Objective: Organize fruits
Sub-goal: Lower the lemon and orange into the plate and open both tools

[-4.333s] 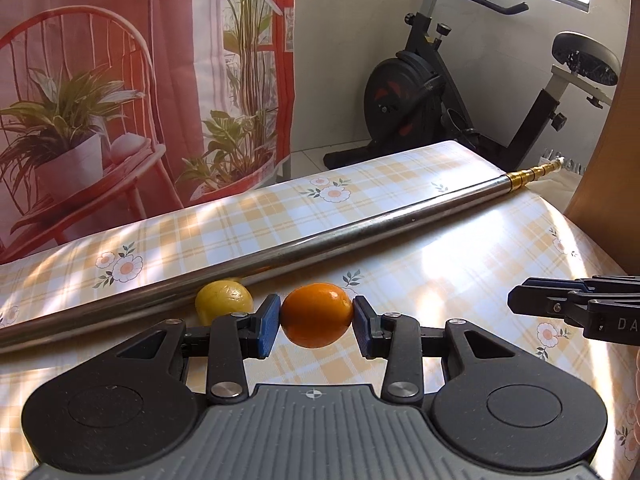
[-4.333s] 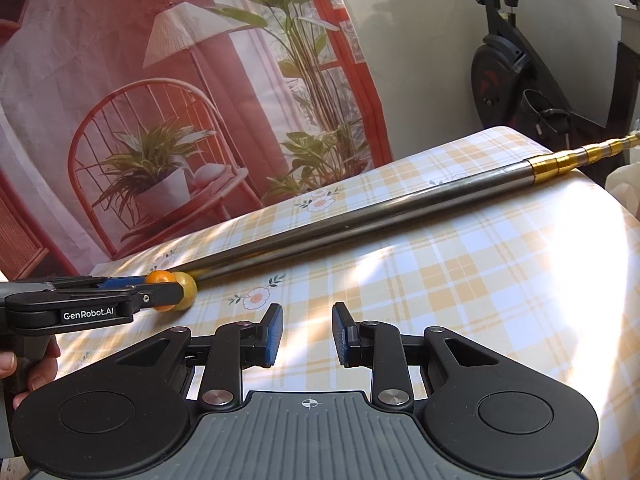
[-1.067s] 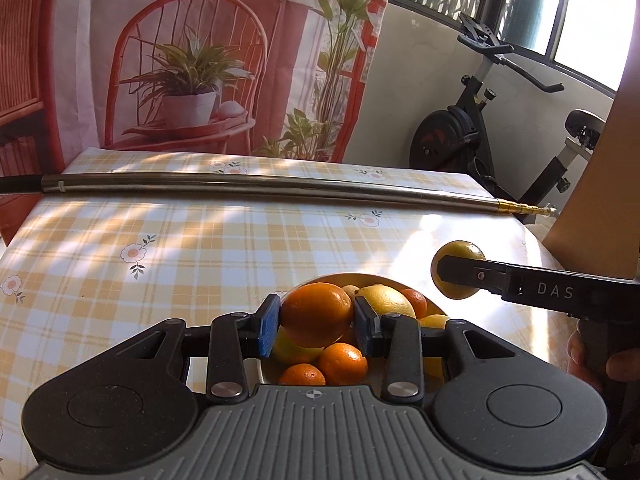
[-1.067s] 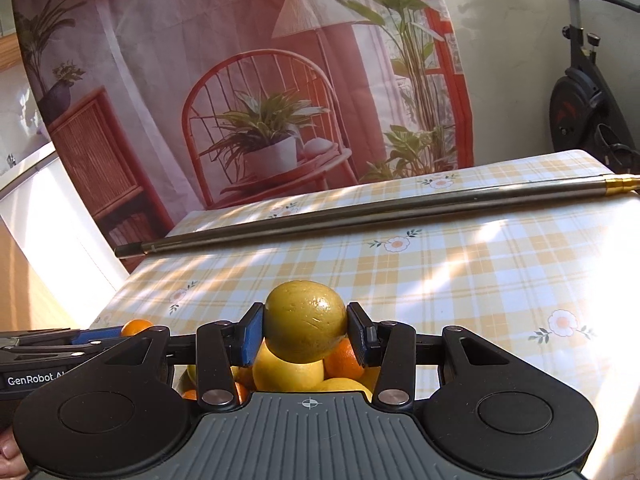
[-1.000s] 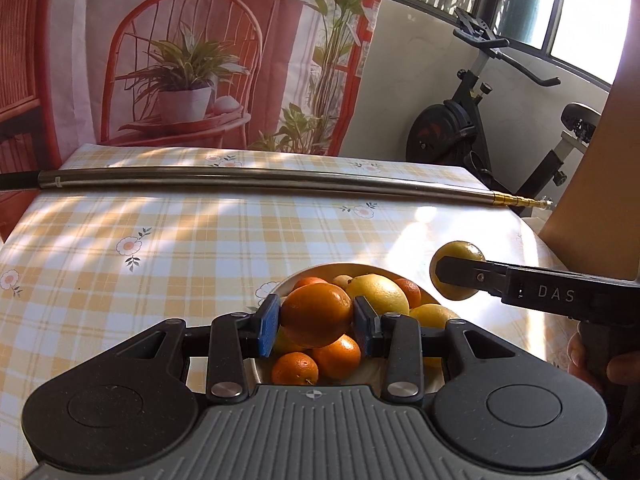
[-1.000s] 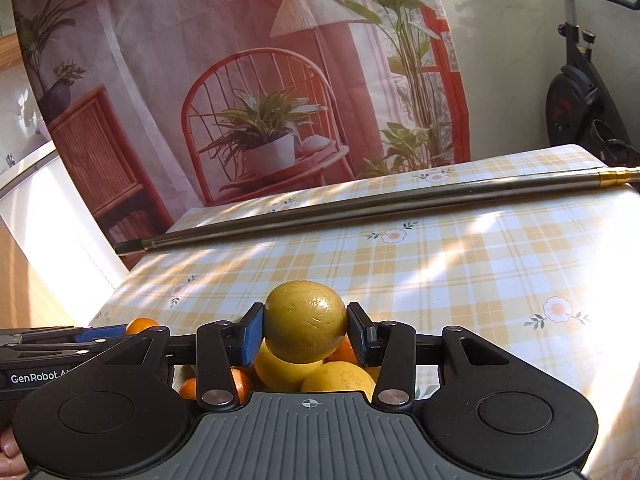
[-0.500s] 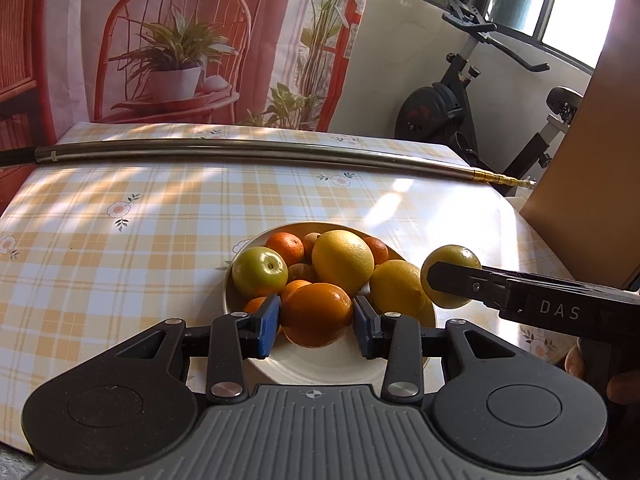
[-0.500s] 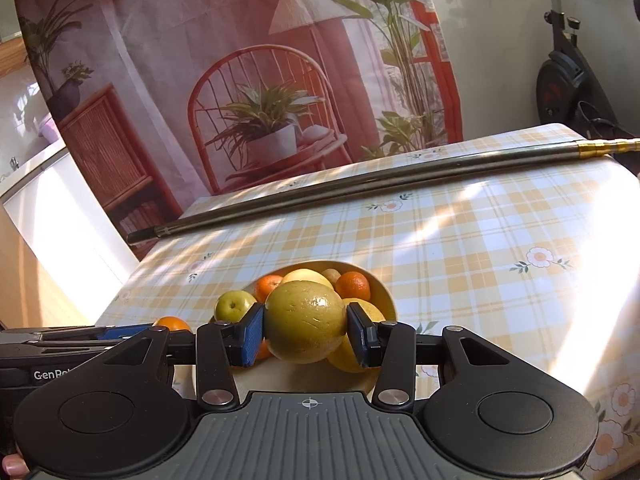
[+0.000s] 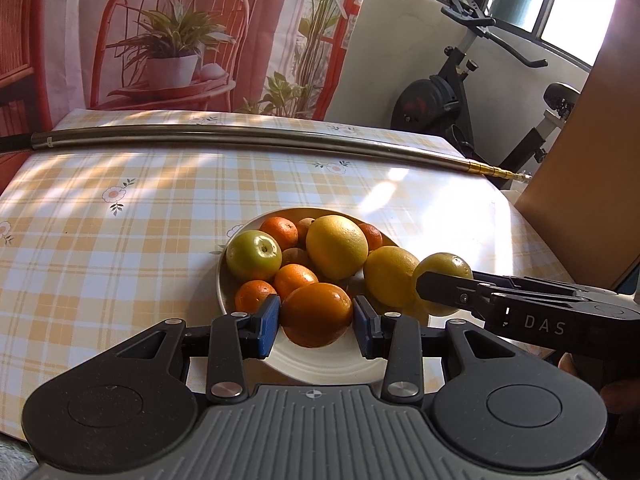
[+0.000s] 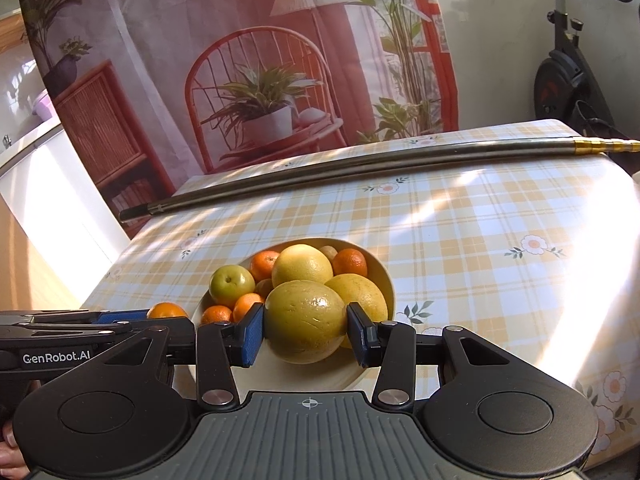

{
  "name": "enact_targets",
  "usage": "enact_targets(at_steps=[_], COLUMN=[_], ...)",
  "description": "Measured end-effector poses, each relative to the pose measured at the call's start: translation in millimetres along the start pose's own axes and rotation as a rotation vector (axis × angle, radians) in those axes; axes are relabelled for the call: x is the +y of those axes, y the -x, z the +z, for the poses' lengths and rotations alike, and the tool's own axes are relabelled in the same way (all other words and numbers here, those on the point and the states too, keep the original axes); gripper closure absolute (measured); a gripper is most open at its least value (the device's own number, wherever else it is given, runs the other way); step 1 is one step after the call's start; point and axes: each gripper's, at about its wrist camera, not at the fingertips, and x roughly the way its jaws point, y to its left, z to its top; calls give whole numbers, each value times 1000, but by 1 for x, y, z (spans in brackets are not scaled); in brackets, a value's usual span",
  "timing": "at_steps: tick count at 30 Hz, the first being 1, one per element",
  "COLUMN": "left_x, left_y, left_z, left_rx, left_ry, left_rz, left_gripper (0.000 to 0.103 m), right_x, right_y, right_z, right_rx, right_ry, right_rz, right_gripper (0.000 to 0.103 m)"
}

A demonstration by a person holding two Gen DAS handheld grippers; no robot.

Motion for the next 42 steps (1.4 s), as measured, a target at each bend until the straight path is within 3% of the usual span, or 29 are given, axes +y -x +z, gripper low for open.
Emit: enact_targets(at_steps=[22, 37, 42], left_x=[-3, -1, 1], left_y=[-39, -47, -40], left_z=[-16, -18, -16], left_rx=[92, 103, 81], left_ry=[-98, -94, -74], left_rz=[18, 31, 39], left_gripper=[62, 62, 54], right_x=[5, 6, 5], right_y=[-49, -51, -45], right_z=[-20, -19, -17], right_rx=[153, 165, 150], right_ry=[91, 100, 87], right_rz=[-21, -15, -16], right_gripper=[63, 62, 62])
